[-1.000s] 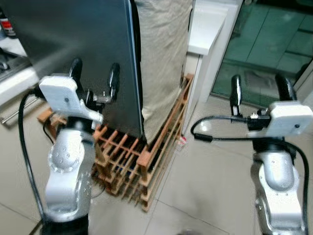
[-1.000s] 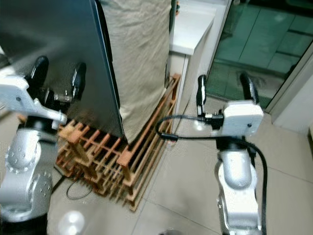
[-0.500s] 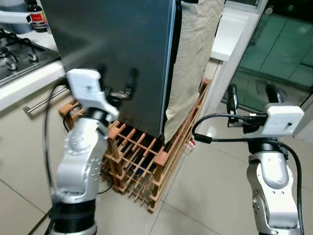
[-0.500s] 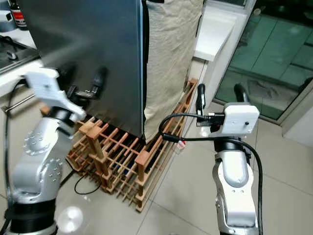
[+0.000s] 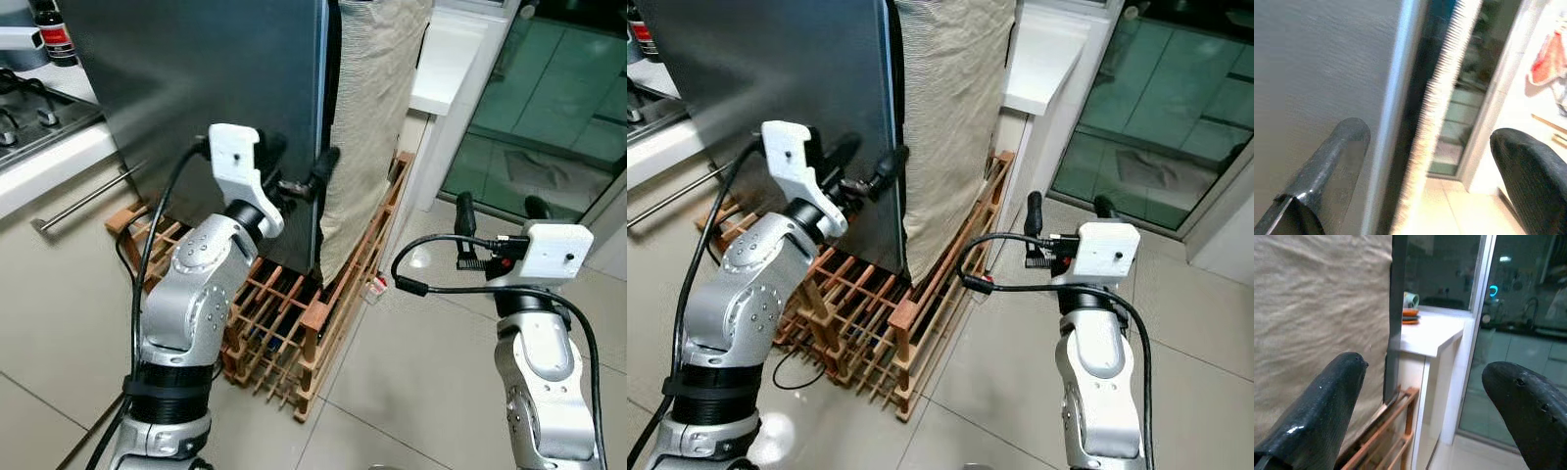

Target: Restocking fridge

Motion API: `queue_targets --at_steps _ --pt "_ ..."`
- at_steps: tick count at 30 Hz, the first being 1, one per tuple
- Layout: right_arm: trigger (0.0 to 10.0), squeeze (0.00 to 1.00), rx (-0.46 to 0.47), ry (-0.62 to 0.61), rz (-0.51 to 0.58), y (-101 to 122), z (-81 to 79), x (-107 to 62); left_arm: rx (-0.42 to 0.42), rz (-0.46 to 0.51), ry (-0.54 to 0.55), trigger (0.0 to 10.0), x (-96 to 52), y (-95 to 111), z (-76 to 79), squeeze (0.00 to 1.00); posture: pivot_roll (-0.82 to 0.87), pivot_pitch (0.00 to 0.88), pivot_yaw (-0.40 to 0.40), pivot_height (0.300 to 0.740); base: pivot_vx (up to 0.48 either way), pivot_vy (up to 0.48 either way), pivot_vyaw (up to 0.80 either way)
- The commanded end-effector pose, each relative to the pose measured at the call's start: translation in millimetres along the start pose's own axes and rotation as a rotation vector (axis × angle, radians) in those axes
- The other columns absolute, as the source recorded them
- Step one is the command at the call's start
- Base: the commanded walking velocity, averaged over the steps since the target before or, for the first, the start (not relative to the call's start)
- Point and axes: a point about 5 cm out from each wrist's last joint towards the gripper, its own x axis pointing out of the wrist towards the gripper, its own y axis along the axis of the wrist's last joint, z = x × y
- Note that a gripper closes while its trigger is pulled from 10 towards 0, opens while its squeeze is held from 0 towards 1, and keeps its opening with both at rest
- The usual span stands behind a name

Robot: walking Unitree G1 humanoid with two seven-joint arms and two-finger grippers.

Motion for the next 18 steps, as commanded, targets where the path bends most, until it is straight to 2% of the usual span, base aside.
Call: queue_targets --at_steps 1,3,7,11,13,18 --pt "10.0 0.00 -0.001 -0.013 -0.021 -3 5.5 -0.3 -0.017 -0.030 -0.052 10.0 -3.3 -3 10.4 0.00 -0.13 0.000 0.009 0.740 0.000 0.000 0.00" --pt "10.0 0.00 0.000 -0.012 -0.026 -4 5.5 -0.1 -0.023 -0.069 -0.064 10.0 -7.4 -11 14.6 0.00 -0.12 0.000 0.008 0.740 0.000 0.000 0.00" --pt "10.0 0.00 -0.001 -0.010 -0.028 -5 4.3 0.4 -0.020 -0.077 -0.031 10.0 -6.4 -16 13.0 0.00 -0.12 0.000 0.007 0.740 0.000 0.000 0.00" --pt "10.0 0.00 -0.002 -0.002 -0.025 -5 2.1 2.9 0.020 -0.061 0.029 10.0 0.5 -18 7.5 0.00 -0.12 0.000 0.008 0.740 0.000 0.000 0.00" --pt "10.0 0.00 0.000 -0.003 -0.016 -4 2.3 5.7 0.040 -0.039 0.092 10.0 5.9 -17 -0.6 0.00 -0.13 0.000 0.009 0.740 0.000 0.000 0.00" --pt "10.0 0.00 -0.001 -0.011 -0.006 -2 3.8 8.5 0.036 -0.011 0.101 10.0 14.5 -16 0.8 0.00 -0.13 0.000 0.009 0.740 0.000 0.000 0.00"
